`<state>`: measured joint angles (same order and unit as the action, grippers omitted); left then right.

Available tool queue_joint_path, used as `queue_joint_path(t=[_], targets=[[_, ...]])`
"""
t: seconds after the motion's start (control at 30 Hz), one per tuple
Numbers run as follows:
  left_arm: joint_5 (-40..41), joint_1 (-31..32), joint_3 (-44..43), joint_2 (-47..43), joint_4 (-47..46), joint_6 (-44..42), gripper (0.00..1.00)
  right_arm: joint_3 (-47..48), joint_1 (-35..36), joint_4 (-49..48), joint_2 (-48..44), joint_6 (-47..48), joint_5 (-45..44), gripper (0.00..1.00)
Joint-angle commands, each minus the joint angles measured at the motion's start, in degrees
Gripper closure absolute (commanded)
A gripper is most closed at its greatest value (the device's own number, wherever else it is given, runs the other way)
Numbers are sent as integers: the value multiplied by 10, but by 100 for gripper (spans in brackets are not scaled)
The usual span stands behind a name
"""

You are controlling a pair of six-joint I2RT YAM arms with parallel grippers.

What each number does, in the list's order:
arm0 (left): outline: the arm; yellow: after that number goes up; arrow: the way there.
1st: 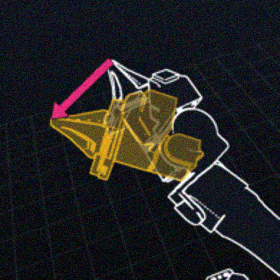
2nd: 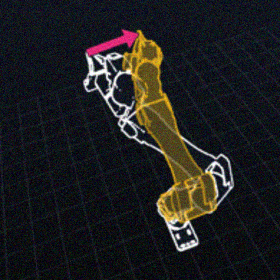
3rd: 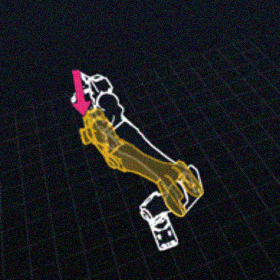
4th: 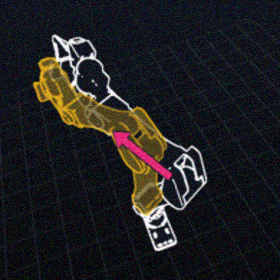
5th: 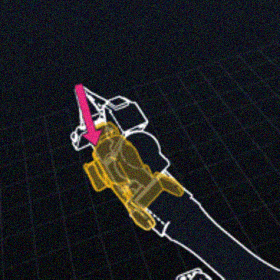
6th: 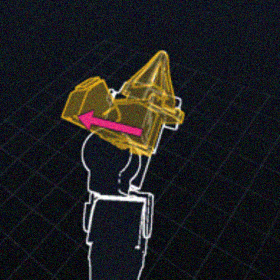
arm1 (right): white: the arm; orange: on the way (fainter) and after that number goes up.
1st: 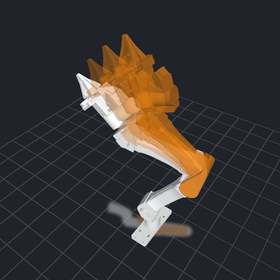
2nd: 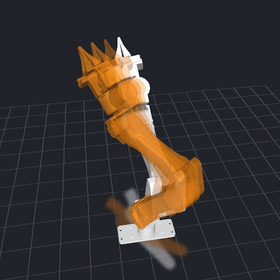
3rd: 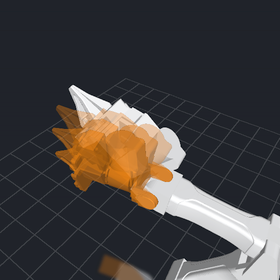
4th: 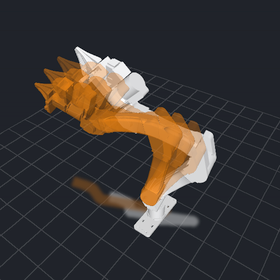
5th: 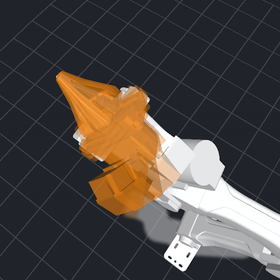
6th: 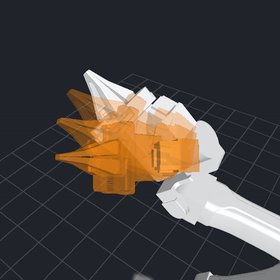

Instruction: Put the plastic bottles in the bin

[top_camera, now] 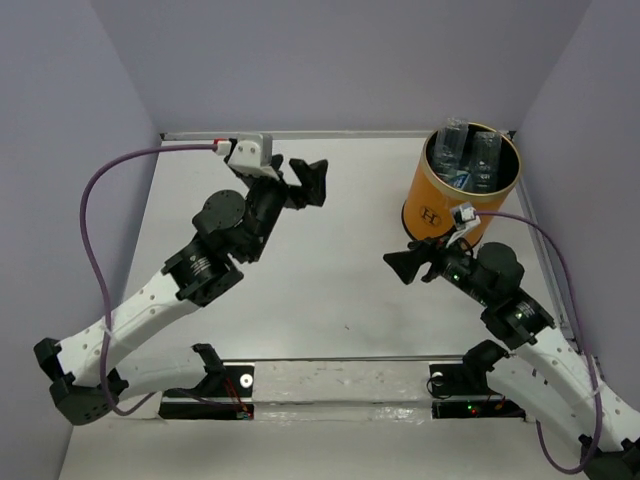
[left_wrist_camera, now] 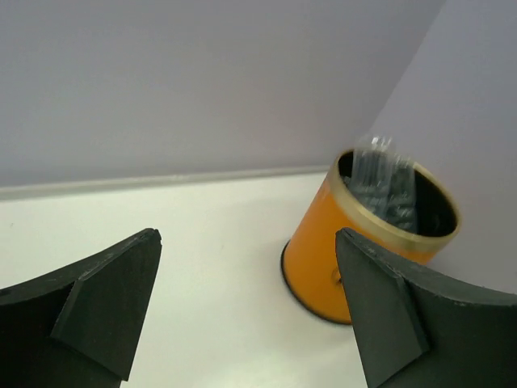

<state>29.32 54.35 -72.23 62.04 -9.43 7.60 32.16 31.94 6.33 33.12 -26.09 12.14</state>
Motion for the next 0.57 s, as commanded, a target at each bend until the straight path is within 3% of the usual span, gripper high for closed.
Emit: queue_joint_path(t=[0.0,0.23,0.53], targets=[[-25,1,119,-105,72,9,1,109,4,46,-29,64,-61,0],[17,1,211,-257,134,22,1,147,4,44,-19,84,-96,0],[12,1,242,-272,124,15,1,170,4,22,27,100,-119,0]])
